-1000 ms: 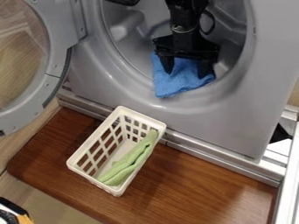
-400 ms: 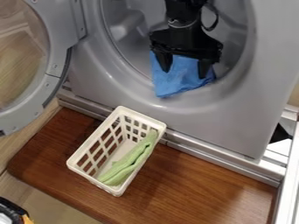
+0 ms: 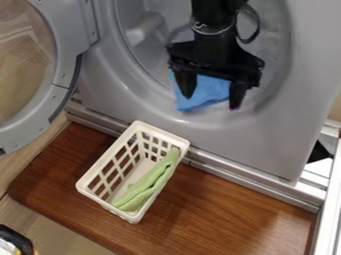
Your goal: Put the blue cloth in the washing machine
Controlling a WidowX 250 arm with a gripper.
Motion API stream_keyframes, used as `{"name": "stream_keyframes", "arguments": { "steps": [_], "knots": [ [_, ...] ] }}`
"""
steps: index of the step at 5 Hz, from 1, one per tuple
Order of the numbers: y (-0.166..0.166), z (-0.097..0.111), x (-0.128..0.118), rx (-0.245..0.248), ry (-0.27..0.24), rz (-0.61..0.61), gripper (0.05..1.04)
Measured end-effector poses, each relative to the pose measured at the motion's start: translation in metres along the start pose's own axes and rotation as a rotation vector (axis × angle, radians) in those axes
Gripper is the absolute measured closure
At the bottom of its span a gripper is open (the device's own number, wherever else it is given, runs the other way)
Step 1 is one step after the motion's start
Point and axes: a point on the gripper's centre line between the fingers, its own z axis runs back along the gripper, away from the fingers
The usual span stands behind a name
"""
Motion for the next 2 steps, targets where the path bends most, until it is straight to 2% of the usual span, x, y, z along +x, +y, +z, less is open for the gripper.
{"name": "stream_keyframes", "arguments": {
  "steps": [1, 2],
  "knots": [
    [0.0007, -0.0035, -0.0204, 0.003, 0.069, -0.020, 0.084],
    [0.0012, -0.0035, -0.0205, 0.004, 0.071, -0.017, 0.084]
  ]
}}
